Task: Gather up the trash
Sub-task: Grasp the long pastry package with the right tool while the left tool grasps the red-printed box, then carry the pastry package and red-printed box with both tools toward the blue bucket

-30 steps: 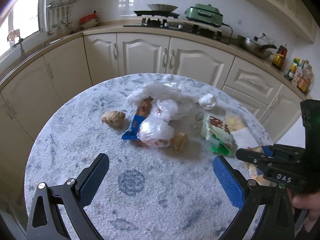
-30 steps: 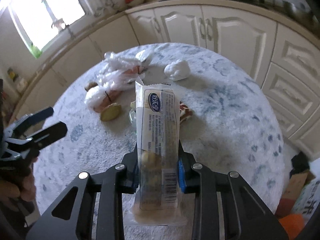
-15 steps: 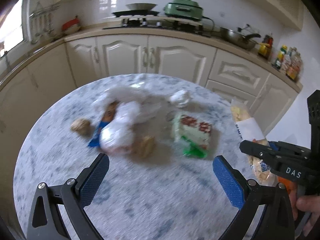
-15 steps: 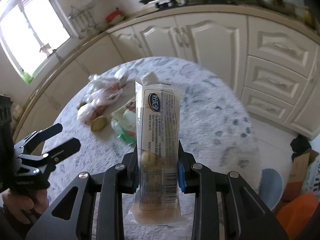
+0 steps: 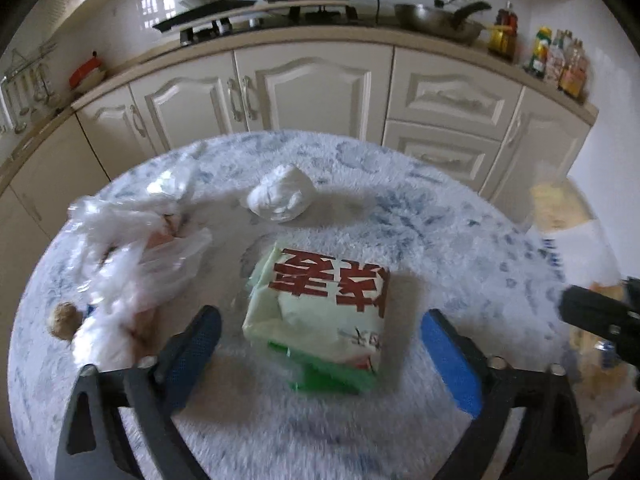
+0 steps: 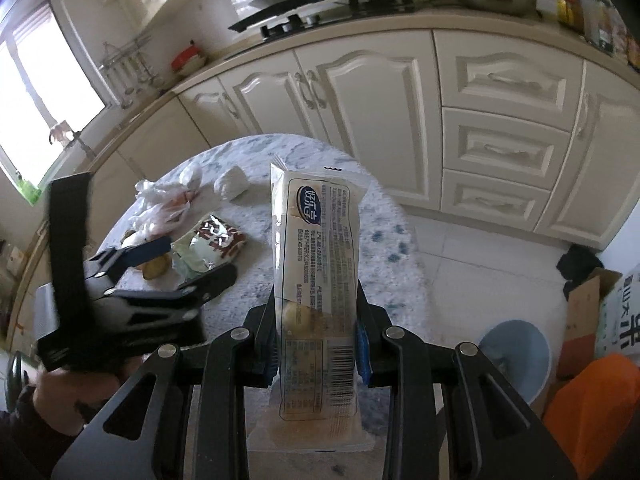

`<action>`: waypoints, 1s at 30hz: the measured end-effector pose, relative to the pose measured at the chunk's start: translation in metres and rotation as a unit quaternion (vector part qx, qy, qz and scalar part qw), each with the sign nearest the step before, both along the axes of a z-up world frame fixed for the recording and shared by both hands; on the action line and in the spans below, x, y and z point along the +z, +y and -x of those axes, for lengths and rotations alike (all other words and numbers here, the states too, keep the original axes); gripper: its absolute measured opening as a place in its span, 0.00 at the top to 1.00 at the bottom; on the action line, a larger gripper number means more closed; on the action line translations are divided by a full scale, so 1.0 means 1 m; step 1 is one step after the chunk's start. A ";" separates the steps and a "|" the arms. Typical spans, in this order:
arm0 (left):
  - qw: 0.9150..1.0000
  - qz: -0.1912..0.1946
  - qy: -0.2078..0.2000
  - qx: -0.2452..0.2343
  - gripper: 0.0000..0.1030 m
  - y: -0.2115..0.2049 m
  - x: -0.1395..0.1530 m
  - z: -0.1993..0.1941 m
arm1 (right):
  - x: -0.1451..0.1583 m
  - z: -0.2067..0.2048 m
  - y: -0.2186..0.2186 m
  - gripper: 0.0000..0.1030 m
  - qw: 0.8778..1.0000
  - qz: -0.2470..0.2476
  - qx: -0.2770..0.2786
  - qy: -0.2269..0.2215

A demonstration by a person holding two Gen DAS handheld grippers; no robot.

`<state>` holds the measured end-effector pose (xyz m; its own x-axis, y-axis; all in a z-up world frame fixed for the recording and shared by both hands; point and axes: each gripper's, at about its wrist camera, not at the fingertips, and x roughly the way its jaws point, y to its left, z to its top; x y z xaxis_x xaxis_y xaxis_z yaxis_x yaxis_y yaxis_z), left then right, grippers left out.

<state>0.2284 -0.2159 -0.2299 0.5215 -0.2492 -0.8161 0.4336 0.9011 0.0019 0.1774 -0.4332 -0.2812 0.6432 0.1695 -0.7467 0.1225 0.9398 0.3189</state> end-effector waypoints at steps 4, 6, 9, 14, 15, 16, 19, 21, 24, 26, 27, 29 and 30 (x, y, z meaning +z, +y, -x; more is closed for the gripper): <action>1.000 0.015 0.002 -0.011 0.36 -0.002 -0.001 -0.008 | 0.001 0.002 0.002 0.71 1.000 -0.002 0.000 -0.003; 1.000 0.025 0.008 -0.013 0.37 0.001 -0.001 -0.007 | 0.002 0.004 0.004 0.71 1.000 -0.003 0.000 -0.005; 0.999 0.032 0.012 -0.016 0.37 0.002 0.000 0.001 | 0.006 0.007 0.007 0.71 1.000 -0.002 0.001 -0.010; 0.999 0.037 -0.007 -0.009 0.37 0.010 0.021 0.024 | 0.018 0.017 0.012 0.71 1.000 0.004 -0.002 -0.023; 0.999 0.040 -0.016 -0.007 0.37 0.013 0.029 0.030 | 0.021 0.019 0.012 0.71 1.000 0.005 -0.003 -0.027; 0.999 0.043 -0.024 -0.006 0.37 0.015 0.035 0.035 | 0.026 0.023 0.012 0.71 0.999 0.007 -0.006 -0.032; 0.997 0.055 -0.046 -0.009 0.37 0.020 0.056 0.049 | 0.037 0.030 0.011 0.71 0.999 0.010 -0.015 -0.046; 0.996 0.062 -0.064 -0.012 0.37 0.020 0.072 0.062 | 0.046 0.037 0.009 0.71 0.998 0.011 -0.024 -0.058; 0.994 0.073 -0.084 -0.020 0.37 0.021 0.090 0.079 | 0.060 0.048 0.003 0.71 0.996 0.015 -0.038 -0.073; 0.992 0.080 -0.096 -0.027 0.37 0.021 0.100 0.090 | 0.067 0.055 -0.002 0.71 0.995 0.017 -0.047 -0.081; 0.991 0.083 -0.102 -0.031 0.37 0.019 0.104 0.097 | 0.072 0.060 -0.007 0.71 0.995 0.019 -0.055 -0.085; 0.989 0.090 -0.114 -0.042 0.37 0.014 0.114 0.110 | 0.077 0.067 -0.014 0.71 0.993 0.020 -0.067 -0.091; 0.988 0.093 -0.118 -0.046 0.37 0.014 0.118 0.117 | 0.081 0.073 -0.020 0.71 0.992 0.022 -0.077 -0.094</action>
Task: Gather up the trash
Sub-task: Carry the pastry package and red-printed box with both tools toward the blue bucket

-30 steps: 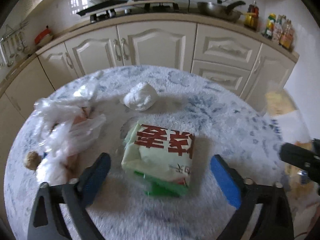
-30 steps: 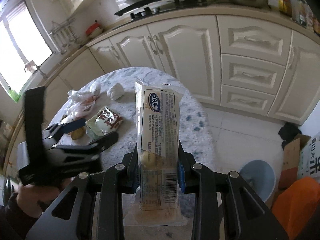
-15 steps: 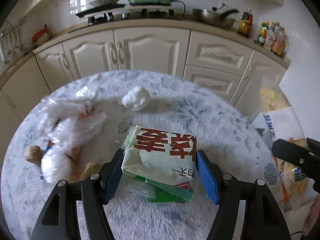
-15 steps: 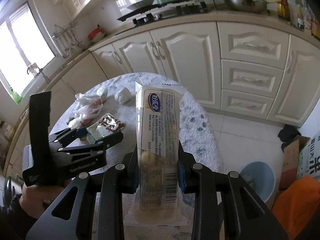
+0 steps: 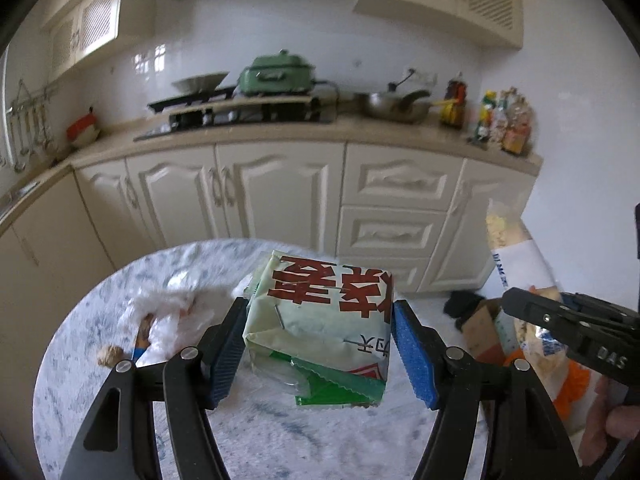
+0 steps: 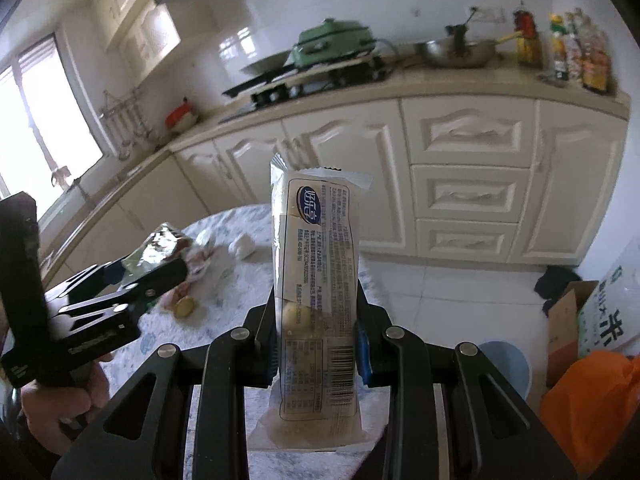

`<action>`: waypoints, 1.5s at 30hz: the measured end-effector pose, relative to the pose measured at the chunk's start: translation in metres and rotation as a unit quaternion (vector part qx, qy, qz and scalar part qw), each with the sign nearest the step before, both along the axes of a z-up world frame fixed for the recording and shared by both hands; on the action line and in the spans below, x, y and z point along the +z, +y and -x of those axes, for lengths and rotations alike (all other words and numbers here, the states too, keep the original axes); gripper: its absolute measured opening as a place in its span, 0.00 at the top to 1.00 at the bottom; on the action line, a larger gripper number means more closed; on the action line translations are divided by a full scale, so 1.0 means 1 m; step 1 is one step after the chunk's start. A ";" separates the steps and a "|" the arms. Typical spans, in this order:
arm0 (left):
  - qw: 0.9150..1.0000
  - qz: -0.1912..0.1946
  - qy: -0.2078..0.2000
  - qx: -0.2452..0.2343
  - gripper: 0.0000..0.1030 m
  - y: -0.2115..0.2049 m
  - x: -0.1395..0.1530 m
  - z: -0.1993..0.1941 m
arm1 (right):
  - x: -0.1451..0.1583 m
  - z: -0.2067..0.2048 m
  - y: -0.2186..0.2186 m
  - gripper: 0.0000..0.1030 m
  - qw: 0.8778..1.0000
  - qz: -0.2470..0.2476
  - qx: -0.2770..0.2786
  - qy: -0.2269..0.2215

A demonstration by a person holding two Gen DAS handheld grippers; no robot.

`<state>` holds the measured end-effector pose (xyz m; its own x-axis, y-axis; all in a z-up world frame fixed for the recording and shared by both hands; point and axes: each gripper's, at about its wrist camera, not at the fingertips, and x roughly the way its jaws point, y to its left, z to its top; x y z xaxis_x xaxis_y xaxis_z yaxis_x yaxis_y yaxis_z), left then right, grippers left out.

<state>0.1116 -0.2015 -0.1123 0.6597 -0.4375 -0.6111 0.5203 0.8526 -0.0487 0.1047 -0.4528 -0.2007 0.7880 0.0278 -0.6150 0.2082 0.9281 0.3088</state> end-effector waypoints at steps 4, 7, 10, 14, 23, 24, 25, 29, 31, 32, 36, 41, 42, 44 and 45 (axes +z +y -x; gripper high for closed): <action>1.000 0.011 -0.014 -0.025 0.36 -0.008 0.010 0.022 | 0.009 0.019 -0.020 0.71 0.999 0.002 -0.034 -0.009; 0.998 0.017 -0.022 -0.049 0.36 -0.019 0.015 0.034 | 0.013 0.036 -0.038 0.71 0.998 0.004 -0.061 -0.012; 0.997 0.021 -0.027 -0.071 0.36 -0.027 0.018 0.037 | 0.015 0.054 -0.056 0.71 0.996 0.006 -0.088 -0.014; 0.994 0.026 -0.029 -0.103 0.36 -0.043 0.020 0.043 | 0.016 0.076 -0.078 0.71 0.992 0.005 -0.123 -0.015; 0.986 0.027 0.014 -0.164 0.36 -0.097 0.004 0.009 | -0.007 0.108 -0.129 0.71 0.982 -0.005 -0.186 0.004; 0.985 0.025 0.021 -0.169 0.36 -0.108 0.001 0.002 | -0.013 0.111 -0.135 0.71 0.981 -0.007 -0.194 0.009; 0.984 0.023 0.028 -0.175 0.36 -0.116 -0.005 0.000 | -0.016 0.111 -0.140 0.71 0.980 -0.010 -0.199 0.013; 0.980 0.009 0.058 -0.192 0.36 -0.151 -0.022 -0.017 | -0.037 0.113 -0.162 0.71 0.976 -0.024 -0.216 0.030; 0.977 -0.002 0.076 -0.201 0.36 -0.173 -0.031 -0.028 | -0.049 0.113 -0.173 0.71 0.973 -0.034 -0.223 0.039; 0.975 -0.006 0.082 -0.205 0.36 -0.183 -0.036 -0.033 | -0.055 0.113 -0.178 0.71 0.972 -0.038 -0.226 0.043; 0.969 -0.025 0.113 -0.218 0.36 -0.222 -0.057 -0.057 | -0.076 0.109 -0.196 0.71 0.969 -0.053 -0.236 0.057; 0.963 -0.044 0.140 -0.224 0.36 -0.265 -0.081 -0.084 | -0.101 0.101 -0.215 0.71 0.964 -0.071 -0.244 0.074; 0.962 -0.047 0.146 -0.224 0.36 -0.283 -0.086 -0.087 | -0.107 0.099 -0.219 0.71 0.963 -0.075 -0.246 0.078; 0.960 -0.053 0.159 -0.225 0.36 -0.303 -0.097 -0.097 | -0.118 0.095 -0.227 0.71 0.962 -0.083 -0.247 0.082; 0.959 -0.056 0.166 -0.225 0.36 -0.314 -0.103 -0.103 | -0.124 0.091 -0.230 0.71 0.961 -0.086 -0.247 0.087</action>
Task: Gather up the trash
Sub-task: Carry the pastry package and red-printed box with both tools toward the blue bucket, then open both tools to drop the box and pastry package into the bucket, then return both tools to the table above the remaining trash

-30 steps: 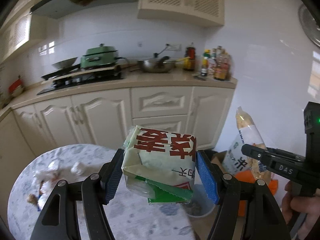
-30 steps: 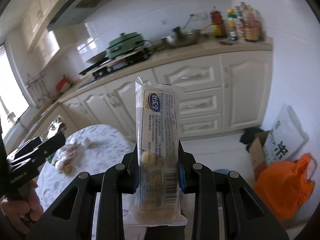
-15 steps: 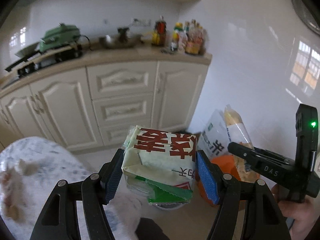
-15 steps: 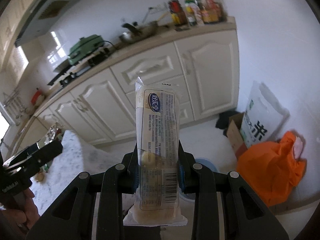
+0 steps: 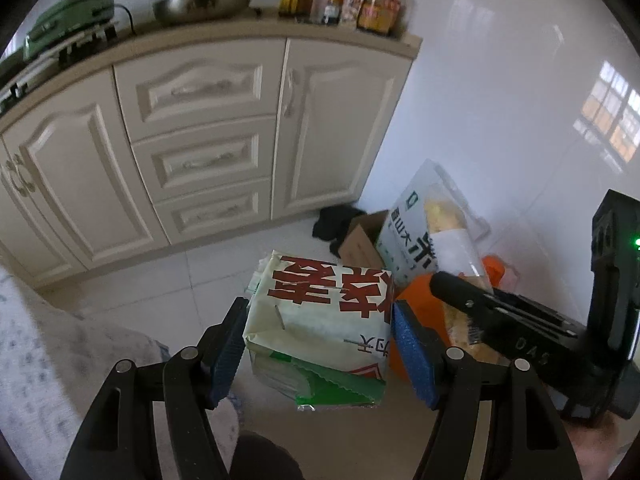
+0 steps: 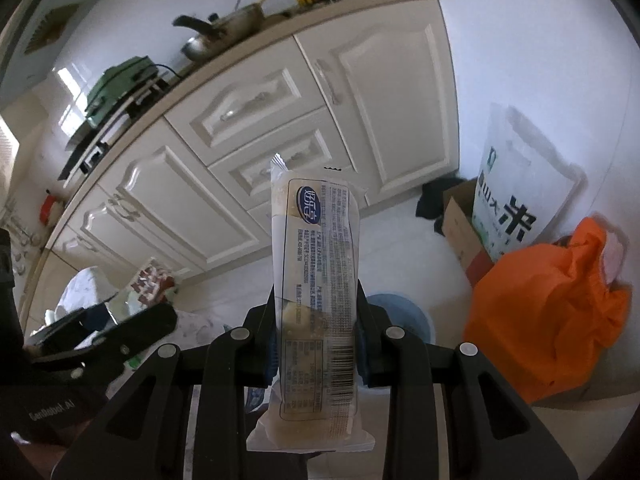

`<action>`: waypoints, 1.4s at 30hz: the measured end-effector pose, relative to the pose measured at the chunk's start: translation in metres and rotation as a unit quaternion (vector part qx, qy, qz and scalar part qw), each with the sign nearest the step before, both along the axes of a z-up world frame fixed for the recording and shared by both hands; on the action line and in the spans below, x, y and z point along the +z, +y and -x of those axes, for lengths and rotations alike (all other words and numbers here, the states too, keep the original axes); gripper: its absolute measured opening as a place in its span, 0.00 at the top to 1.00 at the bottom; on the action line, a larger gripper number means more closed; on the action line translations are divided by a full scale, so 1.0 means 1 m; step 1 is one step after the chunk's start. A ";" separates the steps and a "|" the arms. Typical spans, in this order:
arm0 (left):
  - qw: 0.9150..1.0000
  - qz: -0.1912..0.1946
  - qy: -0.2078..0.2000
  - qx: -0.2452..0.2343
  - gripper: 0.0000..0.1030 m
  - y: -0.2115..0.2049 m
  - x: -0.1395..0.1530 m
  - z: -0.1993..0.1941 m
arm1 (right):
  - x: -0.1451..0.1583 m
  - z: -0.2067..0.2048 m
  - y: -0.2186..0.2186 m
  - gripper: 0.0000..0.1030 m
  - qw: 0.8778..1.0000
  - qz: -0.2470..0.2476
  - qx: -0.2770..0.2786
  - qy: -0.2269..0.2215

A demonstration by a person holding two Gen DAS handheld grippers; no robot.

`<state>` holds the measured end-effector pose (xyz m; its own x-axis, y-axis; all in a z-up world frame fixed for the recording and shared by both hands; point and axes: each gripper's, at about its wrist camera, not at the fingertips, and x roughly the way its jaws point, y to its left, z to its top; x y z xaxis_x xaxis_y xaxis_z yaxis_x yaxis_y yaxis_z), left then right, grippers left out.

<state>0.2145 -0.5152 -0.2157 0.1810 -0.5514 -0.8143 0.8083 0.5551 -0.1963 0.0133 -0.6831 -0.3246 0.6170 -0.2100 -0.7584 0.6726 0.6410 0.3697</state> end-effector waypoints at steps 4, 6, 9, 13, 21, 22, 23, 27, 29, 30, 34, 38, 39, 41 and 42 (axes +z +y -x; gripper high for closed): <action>1.000 -0.023 0.019 -0.008 0.35 -0.037 -0.022 -0.014 | -0.023 -0.010 -0.014 0.69 1.000 -0.017 -0.003 0.004; 0.999 -0.046 0.019 -0.012 0.27 -0.062 -0.037 -0.022 | -0.035 -0.012 -0.022 0.64 1.000 -0.021 -0.015 0.018; 0.997 -0.069 0.016 -0.010 0.15 -0.087 -0.052 -0.032 | -0.047 -0.008 -0.030 0.53 0.999 -0.038 -0.028 0.022; 0.997 -0.078 0.001 0.002 0.04 -0.098 -0.057 -0.036 | -0.046 0.005 -0.030 0.23 0.998 -0.041 -0.046 0.016; 0.996 -0.070 -0.038 0.025 0.01 -0.062 -0.033 -0.009 | -0.037 0.015 -0.015 0.00 0.997 -0.046 -0.057 0.022; 0.997 -0.067 -0.041 0.028 0.01 -0.053 -0.028 -0.004 | -0.034 0.015 -0.013 0.00 0.997 -0.043 -0.057 0.021; 0.997 -0.061 -0.045 0.031 0.01 -0.046 -0.022 0.000 | -0.030 0.016 -0.009 0.00 0.997 -0.040 -0.057 0.020; 0.997 -0.042 -0.059 0.040 0.01 -0.006 0.002 0.018 | -0.012 0.014 0.008 0.00 0.998 -0.031 -0.051 0.009; 0.997 -0.029 -0.063 0.046 0.01 0.014 0.013 0.025 | 0.002 0.012 0.020 0.00 0.999 -0.021 -0.045 0.003; 0.996 -0.019 -0.065 0.051 0.01 0.026 0.021 0.028 | 0.009 0.011 0.026 0.00 0.999 -0.015 -0.041 -0.001; 0.995 0.012 -0.075 0.064 0.01 0.074 0.047 0.040 | 0.037 0.003 0.053 0.00 1.000 0.007 -0.025 -0.014; 0.991 0.035 -0.094 0.085 0.01 0.134 0.073 0.053 | 0.064 -0.005 0.082 0.00 0.999 0.030 -0.001 -0.030; 0.990 0.041 -0.098 0.092 0.01 0.150 0.079 0.056 | 0.071 -0.008 0.089 0.00 0.999 0.036 0.003 -0.033; 0.987 0.053 -0.105 0.107 0.01 0.177 0.090 0.063 | 0.089 -0.013 0.106 0.00 0.997 0.054 0.014 -0.044; 0.985 0.061 -0.113 0.119 0.01 0.195 0.096 0.068 | 0.097 -0.016 0.115 0.00 0.997 0.063 0.019 -0.049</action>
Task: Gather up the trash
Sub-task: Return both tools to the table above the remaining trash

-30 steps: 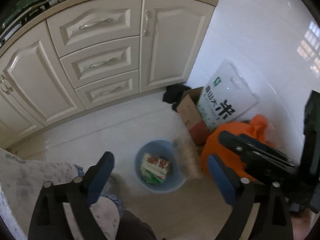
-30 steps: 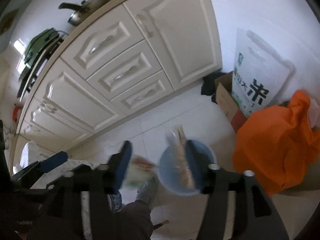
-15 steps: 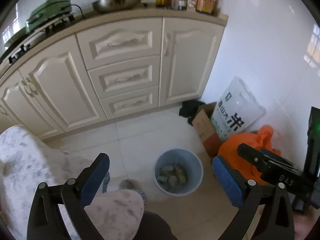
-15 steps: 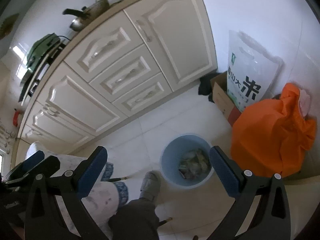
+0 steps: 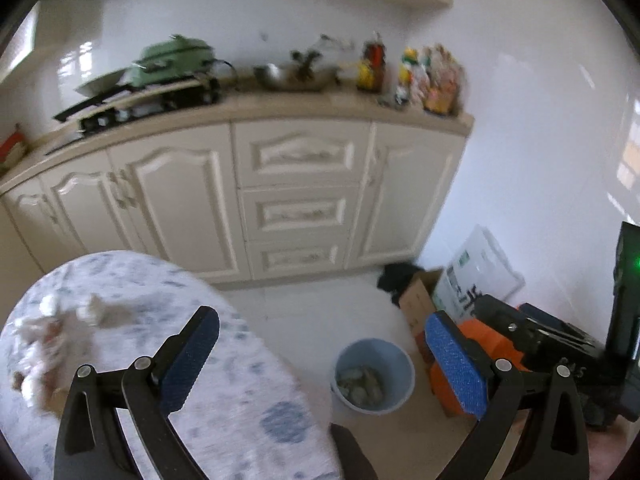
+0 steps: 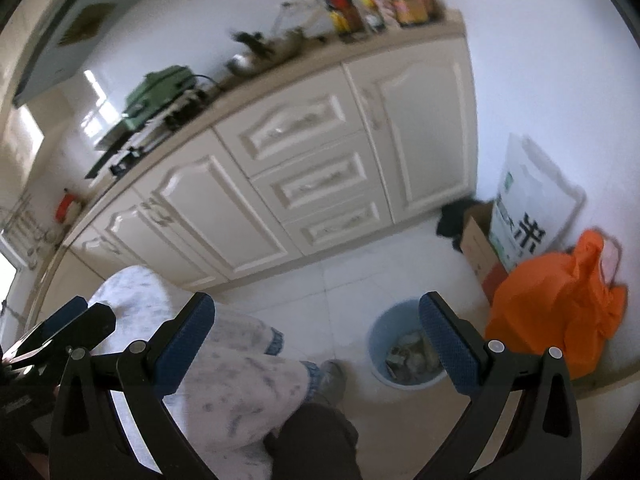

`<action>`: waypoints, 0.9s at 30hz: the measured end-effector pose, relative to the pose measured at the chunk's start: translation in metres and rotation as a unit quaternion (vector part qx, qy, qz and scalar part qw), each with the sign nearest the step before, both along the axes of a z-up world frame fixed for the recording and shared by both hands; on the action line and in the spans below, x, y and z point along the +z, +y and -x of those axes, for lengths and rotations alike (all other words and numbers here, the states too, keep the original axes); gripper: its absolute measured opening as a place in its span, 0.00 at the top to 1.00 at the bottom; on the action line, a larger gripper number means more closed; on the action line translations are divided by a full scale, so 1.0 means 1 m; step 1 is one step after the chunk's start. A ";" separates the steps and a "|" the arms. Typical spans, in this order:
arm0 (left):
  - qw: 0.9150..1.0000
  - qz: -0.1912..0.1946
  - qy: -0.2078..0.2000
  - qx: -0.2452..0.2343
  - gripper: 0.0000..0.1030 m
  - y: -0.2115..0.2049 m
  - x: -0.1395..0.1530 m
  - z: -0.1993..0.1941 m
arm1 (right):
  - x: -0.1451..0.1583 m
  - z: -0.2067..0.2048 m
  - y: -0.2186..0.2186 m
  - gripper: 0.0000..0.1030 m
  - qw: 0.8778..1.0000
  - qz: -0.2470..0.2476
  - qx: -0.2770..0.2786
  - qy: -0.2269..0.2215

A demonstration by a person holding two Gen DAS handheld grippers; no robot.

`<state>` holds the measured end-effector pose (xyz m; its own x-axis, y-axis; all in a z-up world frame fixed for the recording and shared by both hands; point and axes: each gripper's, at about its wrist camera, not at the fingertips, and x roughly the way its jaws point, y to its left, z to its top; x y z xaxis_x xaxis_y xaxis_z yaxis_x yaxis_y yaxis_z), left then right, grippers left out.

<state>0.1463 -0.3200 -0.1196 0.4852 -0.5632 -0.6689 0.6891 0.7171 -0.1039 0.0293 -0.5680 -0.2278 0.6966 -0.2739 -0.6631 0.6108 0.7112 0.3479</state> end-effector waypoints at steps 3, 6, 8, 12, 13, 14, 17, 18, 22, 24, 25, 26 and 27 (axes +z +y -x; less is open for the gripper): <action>0.999 0.014 -0.021 0.029 0.01 0.046 0.017 0.016 | 0.028 -0.011 0.031 0.00 0.999 0.040 0.021 -0.011; 0.997 0.028 -0.043 0.062 0.01 0.090 0.031 0.030 | 0.052 -0.022 0.061 0.00 0.996 0.073 0.049 -0.024; 0.994 0.040 -0.054 0.082 0.01 0.122 0.038 0.039 | 0.068 -0.031 0.086 0.00 0.992 0.093 0.076 -0.038; 0.989 0.051 -0.071 0.122 0.01 0.177 0.047 0.055 | 0.088 -0.047 0.130 0.00 0.983 0.124 0.122 -0.054; 0.987 0.055 -0.074 0.133 0.01 0.192 0.049 0.062 | 0.092 -0.051 0.141 0.00 0.981 0.131 0.133 -0.059; 0.984 0.059 -0.080 0.146 0.01 0.210 0.052 0.068 | 0.095 -0.055 0.153 0.00 0.978 0.136 0.145 -0.063; 0.978 0.061 -0.093 0.178 0.01 0.241 0.056 0.091 | 0.100 -0.066 0.179 0.00 0.971 0.144 0.175 -0.073; 0.975 0.062 -0.095 0.191 0.01 0.253 0.057 0.098 | 0.101 -0.069 0.189 0.00 0.969 0.148 0.185 -0.074; 0.963 0.066 -0.104 0.241 0.01 0.293 0.061 0.128 | 0.103 -0.082 0.224 0.00 0.958 0.158 0.225 -0.077; 0.956 0.061 -0.113 0.263 0.01 0.305 0.060 0.142 | 0.102 -0.088 0.241 0.00 0.955 0.162 0.239 -0.073; 0.953 0.060 -0.116 0.272 0.01 0.313 0.061 0.151 | 0.100 -0.091 0.248 0.00 0.953 0.162 0.245 -0.071; 0.951 0.059 -0.120 0.279 0.01 0.313 0.062 0.153 | 0.098 -0.093 0.254 0.00 0.952 0.161 0.251 -0.069; 0.948 0.057 -0.126 0.287 0.01 0.318 0.063 0.161 | 0.096 -0.095 0.260 0.00 0.951 0.160 0.256 -0.067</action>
<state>-0.0149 -0.0020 -0.0562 0.8699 -0.2198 -0.4416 0.2020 0.9755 -0.0877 0.1248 -0.3081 -0.1319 0.8655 -0.0480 -0.4986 0.1204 0.9862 0.1141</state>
